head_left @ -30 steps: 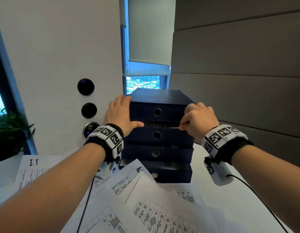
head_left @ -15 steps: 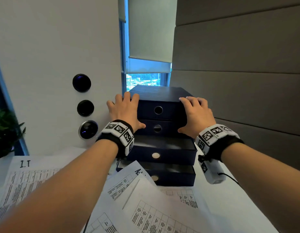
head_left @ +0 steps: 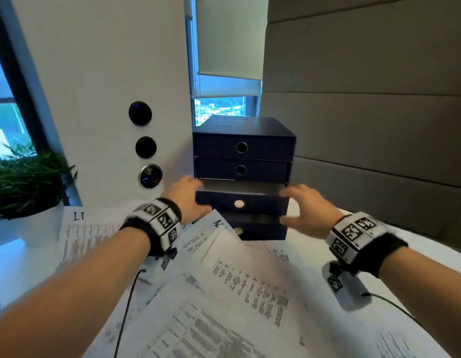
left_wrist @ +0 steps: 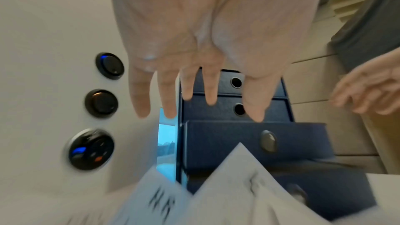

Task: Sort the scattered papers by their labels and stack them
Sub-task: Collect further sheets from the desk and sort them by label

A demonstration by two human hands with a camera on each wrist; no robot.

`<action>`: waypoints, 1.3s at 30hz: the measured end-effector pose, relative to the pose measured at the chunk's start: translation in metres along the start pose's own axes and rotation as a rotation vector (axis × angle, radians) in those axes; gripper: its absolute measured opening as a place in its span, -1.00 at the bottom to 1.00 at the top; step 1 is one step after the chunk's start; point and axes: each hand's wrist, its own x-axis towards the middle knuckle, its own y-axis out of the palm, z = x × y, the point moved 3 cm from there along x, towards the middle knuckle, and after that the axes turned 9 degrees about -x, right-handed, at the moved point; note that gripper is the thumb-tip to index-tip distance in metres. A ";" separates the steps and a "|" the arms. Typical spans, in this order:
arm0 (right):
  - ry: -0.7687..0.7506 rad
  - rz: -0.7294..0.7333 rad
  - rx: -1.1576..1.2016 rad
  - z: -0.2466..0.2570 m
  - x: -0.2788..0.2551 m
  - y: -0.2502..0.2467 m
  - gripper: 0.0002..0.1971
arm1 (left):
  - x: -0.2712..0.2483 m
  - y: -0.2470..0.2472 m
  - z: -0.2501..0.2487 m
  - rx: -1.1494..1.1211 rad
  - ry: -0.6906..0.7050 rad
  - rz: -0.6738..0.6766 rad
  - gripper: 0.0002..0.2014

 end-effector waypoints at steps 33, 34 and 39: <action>0.062 0.617 -0.014 0.072 -0.173 0.043 0.14 | -0.167 0.021 -0.019 -0.212 -0.037 0.093 -0.89; 0.058 0.604 -0.074 0.079 -0.171 0.046 0.12 | -0.171 0.018 -0.015 -0.223 -0.043 0.078 -0.93; 0.034 0.641 -0.102 0.093 -0.165 0.047 -0.23 | -0.191 0.012 0.013 -0.385 -0.058 0.055 -0.82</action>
